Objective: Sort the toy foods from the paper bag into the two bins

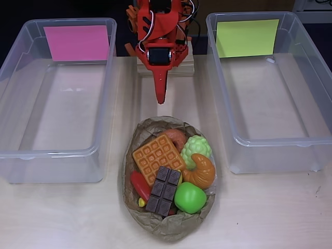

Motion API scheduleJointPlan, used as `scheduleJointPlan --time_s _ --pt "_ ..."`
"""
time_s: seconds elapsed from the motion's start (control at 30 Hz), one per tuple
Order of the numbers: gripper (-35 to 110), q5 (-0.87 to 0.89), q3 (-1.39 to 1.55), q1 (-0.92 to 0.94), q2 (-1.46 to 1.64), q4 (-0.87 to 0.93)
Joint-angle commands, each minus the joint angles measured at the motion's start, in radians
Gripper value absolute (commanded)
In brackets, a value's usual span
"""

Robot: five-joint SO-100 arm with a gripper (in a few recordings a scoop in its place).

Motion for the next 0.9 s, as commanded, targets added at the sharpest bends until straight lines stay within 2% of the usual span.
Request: scheduleJointPlan --time_s 0.0,0.87 --pt "0 -0.011 0.006 -0.023 0.005 0.014" --pt "0 -0.011 0.006 -0.023 0.005 0.014"
